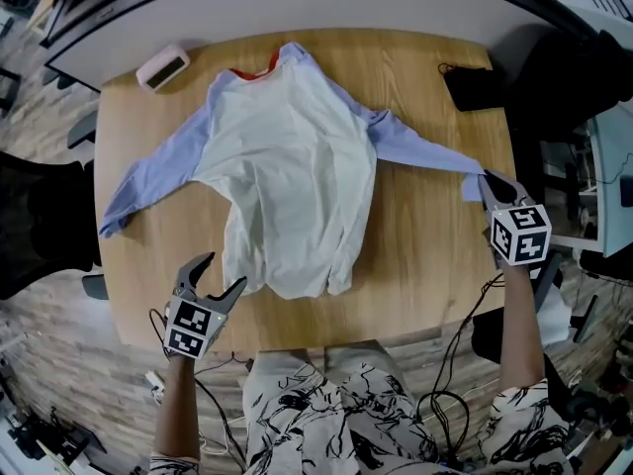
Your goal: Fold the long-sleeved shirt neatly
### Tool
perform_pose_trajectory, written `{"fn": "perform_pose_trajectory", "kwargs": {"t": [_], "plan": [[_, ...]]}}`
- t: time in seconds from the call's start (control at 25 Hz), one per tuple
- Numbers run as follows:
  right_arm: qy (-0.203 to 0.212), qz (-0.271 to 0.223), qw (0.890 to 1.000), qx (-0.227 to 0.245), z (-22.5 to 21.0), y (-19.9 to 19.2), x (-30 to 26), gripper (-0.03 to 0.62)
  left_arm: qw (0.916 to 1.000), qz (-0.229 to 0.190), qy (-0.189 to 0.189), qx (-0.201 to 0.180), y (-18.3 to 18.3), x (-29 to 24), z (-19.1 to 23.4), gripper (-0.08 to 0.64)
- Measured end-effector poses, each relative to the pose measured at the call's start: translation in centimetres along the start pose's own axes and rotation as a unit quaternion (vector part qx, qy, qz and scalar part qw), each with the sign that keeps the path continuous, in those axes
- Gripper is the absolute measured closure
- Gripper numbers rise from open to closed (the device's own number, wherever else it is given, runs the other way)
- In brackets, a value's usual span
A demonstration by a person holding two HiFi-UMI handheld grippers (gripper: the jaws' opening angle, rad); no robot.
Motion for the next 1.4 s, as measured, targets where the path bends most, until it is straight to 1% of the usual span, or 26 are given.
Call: {"fn": "perform_pose_trajectory", "kwargs": {"t": [0.16, 0.32, 0.4, 0.48, 0.68, 0.72, 0.8, 0.92, 1.0, 1.08, 1.2, 1.32, 1.4], "plan": [[-0.021, -0.021, 0.998, 0.053, -5.3, 3.5, 0.8, 0.568, 0.9999, 0.001, 0.013, 0.007, 0.4, -0.1, -1.0, 0.232], [-0.06, -0.041, 0.996, 0.056, -10.9, 6.2, 1.7, 0.568, 0.9998, 0.004, 0.02, 0.01, 0.6, -0.3, -1.5, 0.232], [-0.076, -0.035, 0.995, 0.059, -12.8, 6.0, 1.8, 0.568, 0.9996, 0.006, 0.023, 0.012, 0.5, -0.3, -1.7, 0.232], [-0.079, -0.025, 0.995, 0.051, -13.6, 5.0, 1.6, 0.568, 0.9995, 0.012, 0.024, 0.015, 0.2, -0.2, -1.8, 0.232], [-0.053, 0.0, 0.998, 0.03, -11.5, 0.8, 0.2, 0.561, 0.9993, 0.022, 0.027, 0.015, -0.2, -0.1, -2.0, 0.23], [-0.049, 0.005, 0.999, 0.021, -11.1, -0.2, 0.1, 0.54, 0.9992, 0.023, 0.028, 0.014, -0.3, -0.1, -2.1, 0.23], [-0.05, 0.017, 0.999, 0.007, -10.9, -2.0, 0.1, 0.456, 0.999, 0.029, 0.03, 0.013, -0.8, 0.0, -2.2, 0.229], [-0.077, 0.029, 0.996, -0.016, -12.2, -4.1, 1.4, 0.389, 0.9987, 0.038, 0.033, 0.01, -1.0, 0.4, -2.4, 0.227], [-0.099, 0.028, 0.994, -0.036, -13.2, -5.1, 3.1, 0.343, 0.9985, 0.04, 0.035, 0.007, -1.0, 0.8, -2.6, 0.225], [-0.105, 0.023, 0.993, -0.042, -12.9, -5.7, 4.7, 0.337, 0.9985, 0.041, 0.036, 0.006, -1.1, 1.2, -2.9, 0.225], [-0.083, 0.02, 0.996, -0.037, -11.1, -6.1, 6.1, 0.334, 0.9986, 0.042, 0.031, 0.004, -1.3, 1.6, -3.4, 0.224], [-0.068, 0.021, 0.995, -0.067, -10.1, -7.0, 7.2, 0.333, 0.9989, 0.043, 0.018, -0.004, -1.8, 1.7, -3.7, 0.224], [-0.044, 0.011, 0.996, -0.082, -7.1, -6.6, 7.5, 0.333, 0.9989, 0.046, 0.006, -0.009, -2.6, 1.7, -3.8, 0.224]]}}
Point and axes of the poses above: the fingertips, and each gripper's own axes: x backward along the fingers, z to its left, y out of its top, the point moved 1 cm from there along x, backward along the fingers, and after that the axes turned 14 degrees about -z, right-handed, at the moved point
